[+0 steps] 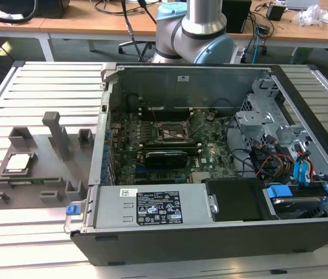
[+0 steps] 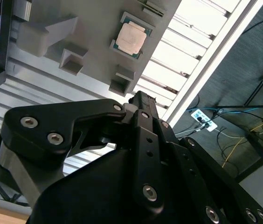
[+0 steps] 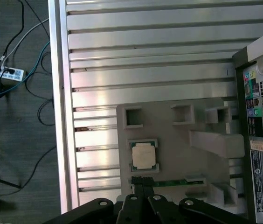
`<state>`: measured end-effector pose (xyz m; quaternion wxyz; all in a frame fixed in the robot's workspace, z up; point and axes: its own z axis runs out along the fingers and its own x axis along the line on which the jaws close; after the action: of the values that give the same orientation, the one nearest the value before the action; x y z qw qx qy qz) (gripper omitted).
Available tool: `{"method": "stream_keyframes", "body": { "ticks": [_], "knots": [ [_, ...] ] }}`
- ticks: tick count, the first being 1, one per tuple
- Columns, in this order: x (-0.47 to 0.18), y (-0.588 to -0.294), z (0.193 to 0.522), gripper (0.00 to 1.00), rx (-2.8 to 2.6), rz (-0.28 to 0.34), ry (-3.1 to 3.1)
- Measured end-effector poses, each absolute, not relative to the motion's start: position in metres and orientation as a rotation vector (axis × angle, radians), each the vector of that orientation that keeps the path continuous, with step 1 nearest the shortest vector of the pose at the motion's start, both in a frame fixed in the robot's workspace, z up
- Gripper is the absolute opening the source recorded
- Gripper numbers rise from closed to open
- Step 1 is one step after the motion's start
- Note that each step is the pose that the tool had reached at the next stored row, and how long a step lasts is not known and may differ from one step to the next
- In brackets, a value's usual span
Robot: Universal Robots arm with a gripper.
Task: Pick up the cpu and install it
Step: 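Reach for the cpu, then pick up the cpu and move it towards the insertion slot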
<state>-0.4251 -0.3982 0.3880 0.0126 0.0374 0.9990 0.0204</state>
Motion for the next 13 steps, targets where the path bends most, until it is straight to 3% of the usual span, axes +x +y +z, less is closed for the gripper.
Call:
{"method": "stream_keyframes", "body": {
  "ticks": [5, 13],
  "knots": [
    [-0.4252, -0.3982, 0.388, 0.11, 0.116, 0.064, 3.114],
    [-0.4253, -0.3982, 0.388, 0.66, 0.117, 0.064, 3.114]
  ]
}}
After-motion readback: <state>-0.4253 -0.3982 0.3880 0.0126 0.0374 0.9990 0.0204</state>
